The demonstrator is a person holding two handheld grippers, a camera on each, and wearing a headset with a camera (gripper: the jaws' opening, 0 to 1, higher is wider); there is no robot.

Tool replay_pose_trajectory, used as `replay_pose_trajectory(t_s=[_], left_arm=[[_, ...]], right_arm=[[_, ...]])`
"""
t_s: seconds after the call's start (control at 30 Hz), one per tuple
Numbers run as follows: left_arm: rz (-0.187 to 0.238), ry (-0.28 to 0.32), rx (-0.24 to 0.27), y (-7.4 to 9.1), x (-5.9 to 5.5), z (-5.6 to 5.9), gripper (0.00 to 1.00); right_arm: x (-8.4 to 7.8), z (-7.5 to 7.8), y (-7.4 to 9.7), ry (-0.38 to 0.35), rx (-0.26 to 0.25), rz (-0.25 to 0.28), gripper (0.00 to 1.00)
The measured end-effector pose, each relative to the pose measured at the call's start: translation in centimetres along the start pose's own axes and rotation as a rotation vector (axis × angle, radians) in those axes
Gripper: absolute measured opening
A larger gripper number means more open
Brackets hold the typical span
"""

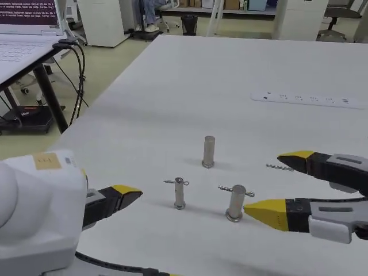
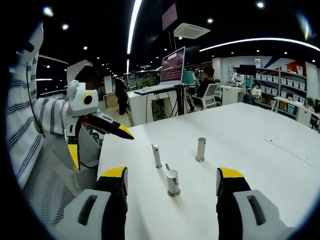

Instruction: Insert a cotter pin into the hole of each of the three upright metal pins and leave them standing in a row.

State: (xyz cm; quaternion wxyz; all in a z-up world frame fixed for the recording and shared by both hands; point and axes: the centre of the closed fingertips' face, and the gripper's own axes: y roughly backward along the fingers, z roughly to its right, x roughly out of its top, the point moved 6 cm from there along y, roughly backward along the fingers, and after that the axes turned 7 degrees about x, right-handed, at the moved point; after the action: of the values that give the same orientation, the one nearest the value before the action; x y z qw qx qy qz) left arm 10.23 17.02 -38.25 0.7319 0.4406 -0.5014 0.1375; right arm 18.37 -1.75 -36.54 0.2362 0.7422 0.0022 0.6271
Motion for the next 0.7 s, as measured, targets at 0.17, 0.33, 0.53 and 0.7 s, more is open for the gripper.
replay_pose_trajectory(t_s=[0.17, 0.33, 0.53, 0.7], left_arm=[[0.006, 0.008, -0.008, -0.2, 0.4, -0.1, 0.99], [0.016, 0.017, -0.011, -0.2, 0.7, -0.3, 0.99], [0.037, 0.034, -0.015, 0.1, 1.4, -0.6, 0.99], [0.051, 0.015, -0.016, 0.3, 2.5, -1.0, 0.99]], right_arm=[[-0.2, -0.8, 0.8, -0.052, -0.023, 0.022, 0.78], [-1.3, -1.5, 1.5, -0.097, -0.033, 0.038, 0.83], [-3.1, -2.3, 1.8, -0.200, -0.063, 0.050, 0.94], [-4.0, -2.6, 2.3, -0.254, -0.101, 0.052, 0.98]])
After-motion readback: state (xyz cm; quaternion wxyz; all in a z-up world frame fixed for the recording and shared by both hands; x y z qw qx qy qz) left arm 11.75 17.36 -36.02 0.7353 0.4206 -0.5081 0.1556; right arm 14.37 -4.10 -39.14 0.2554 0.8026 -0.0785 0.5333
